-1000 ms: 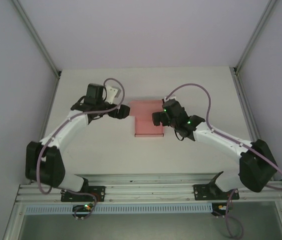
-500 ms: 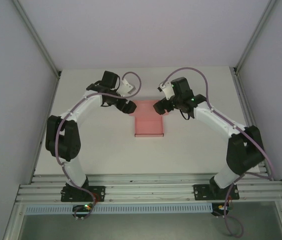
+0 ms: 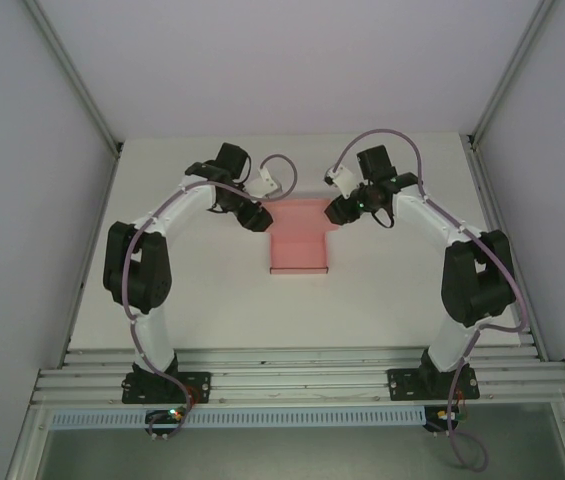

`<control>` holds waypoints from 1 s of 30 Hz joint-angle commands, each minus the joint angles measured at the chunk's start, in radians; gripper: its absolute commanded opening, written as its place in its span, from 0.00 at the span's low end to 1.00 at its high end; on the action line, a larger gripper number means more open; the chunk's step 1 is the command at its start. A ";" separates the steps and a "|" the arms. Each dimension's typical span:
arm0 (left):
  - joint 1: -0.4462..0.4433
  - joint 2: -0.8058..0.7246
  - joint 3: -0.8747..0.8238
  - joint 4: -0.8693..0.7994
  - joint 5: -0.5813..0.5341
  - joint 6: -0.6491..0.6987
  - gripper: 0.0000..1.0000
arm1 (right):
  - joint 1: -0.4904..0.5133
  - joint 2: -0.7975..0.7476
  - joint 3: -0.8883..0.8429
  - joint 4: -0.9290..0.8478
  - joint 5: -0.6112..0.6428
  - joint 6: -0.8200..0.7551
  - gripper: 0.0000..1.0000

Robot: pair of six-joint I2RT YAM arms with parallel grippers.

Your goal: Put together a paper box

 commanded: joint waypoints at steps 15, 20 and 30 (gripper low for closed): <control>0.018 0.023 0.068 -0.095 0.066 0.117 0.41 | -0.069 0.115 0.136 -0.256 -0.261 -0.291 0.00; 0.021 0.011 0.072 -0.118 0.063 0.132 0.40 | -0.068 0.108 0.130 -0.240 -0.215 -0.303 0.00; 0.021 0.021 0.113 -0.159 0.082 0.148 0.29 | -0.069 0.079 0.127 -0.226 -0.187 -0.314 0.00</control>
